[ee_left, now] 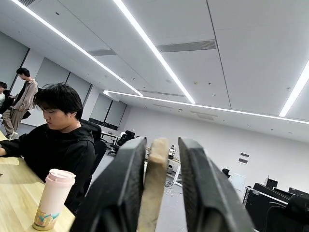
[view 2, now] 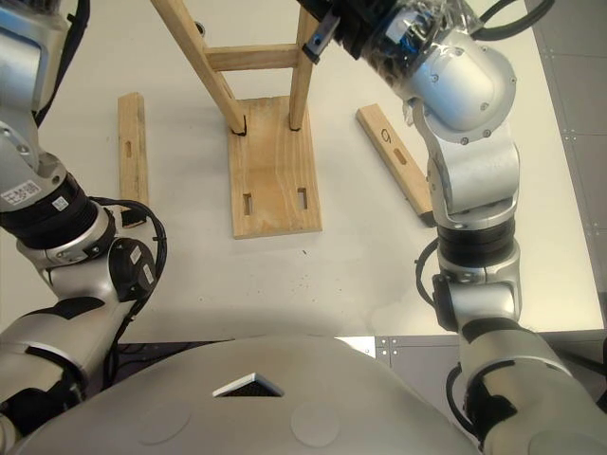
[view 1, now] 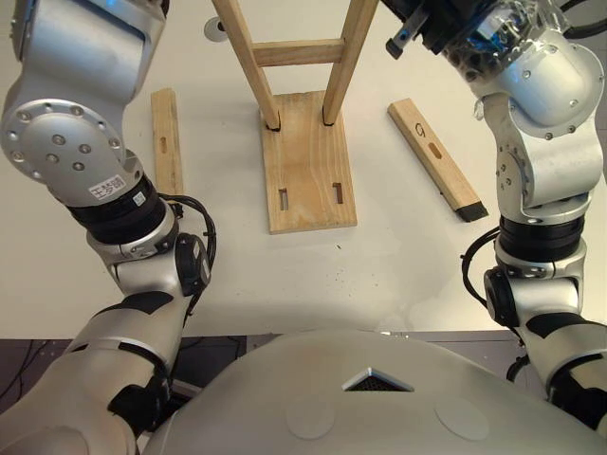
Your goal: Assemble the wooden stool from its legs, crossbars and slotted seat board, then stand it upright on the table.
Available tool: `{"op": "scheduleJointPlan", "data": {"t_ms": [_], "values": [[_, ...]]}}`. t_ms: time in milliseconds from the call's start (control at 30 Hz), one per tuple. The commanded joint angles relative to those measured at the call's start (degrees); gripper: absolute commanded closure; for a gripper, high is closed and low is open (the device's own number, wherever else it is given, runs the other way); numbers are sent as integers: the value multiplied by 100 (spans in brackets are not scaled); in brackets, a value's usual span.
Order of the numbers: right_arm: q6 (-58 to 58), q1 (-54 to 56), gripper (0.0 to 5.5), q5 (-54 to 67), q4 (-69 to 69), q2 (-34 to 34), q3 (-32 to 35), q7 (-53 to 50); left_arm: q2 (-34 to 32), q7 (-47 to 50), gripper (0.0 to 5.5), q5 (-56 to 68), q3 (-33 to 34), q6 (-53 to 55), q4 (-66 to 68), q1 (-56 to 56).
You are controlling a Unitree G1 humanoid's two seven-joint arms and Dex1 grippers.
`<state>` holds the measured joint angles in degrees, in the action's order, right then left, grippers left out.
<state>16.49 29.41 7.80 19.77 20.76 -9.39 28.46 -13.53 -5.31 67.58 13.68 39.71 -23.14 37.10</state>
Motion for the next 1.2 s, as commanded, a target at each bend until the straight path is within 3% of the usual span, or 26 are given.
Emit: {"op": "scheduleJointPlan", "data": {"t_ms": [33, 200, 267, 400, 533, 633, 733, 800, 933, 1200], "values": [[212, -6, 419, 225, 56, -93, 79, 65, -112, -51, 494, -131, -279, 168, -16, -141], [439, 26, 419, 367, 182, -34, -6, 225, -218, -50, 507, -336, -222, 66, 165, -137], [681, -44, 379, 344, 167, -5, -145, 255, -385, -32, 510, -391, -65, 39, 218, -50], [832, -190, 316, -15, 11, 119, -318, 130, -1034, 91, 513, -244, 520, 172, 277, 141], [893, -217, 271, -259, -60, 158, -143, -67, -2016, 612, 513, 140, 1902, 243, 760, 105], [547, -39, 271, -358, -269, -77, 480, -701, -2527, 781, 513, -344, 2521, 294, 1482, -604], [90, 478, 271, -121, -551, -288, 1691, -1670, -2129, 640, 513, -1152, 2069, 55, 1890, -1529], [-229, 848, 298, -41, -860, -212, 2235, -2059, -1642, 593, 513, -1906, 1715, -543, 2329, -2007], [-596, 1082, 368, -249, -1467, -26, 2371, -2255, -1036, 573, 513, -2580, 1654, -1327, 2601, -2483], [-751, 881, 504, -398, -1751, -61, 2300, -2230, -792, 561, 513, -2383, 1725, -905, 2131, -2720]]}}
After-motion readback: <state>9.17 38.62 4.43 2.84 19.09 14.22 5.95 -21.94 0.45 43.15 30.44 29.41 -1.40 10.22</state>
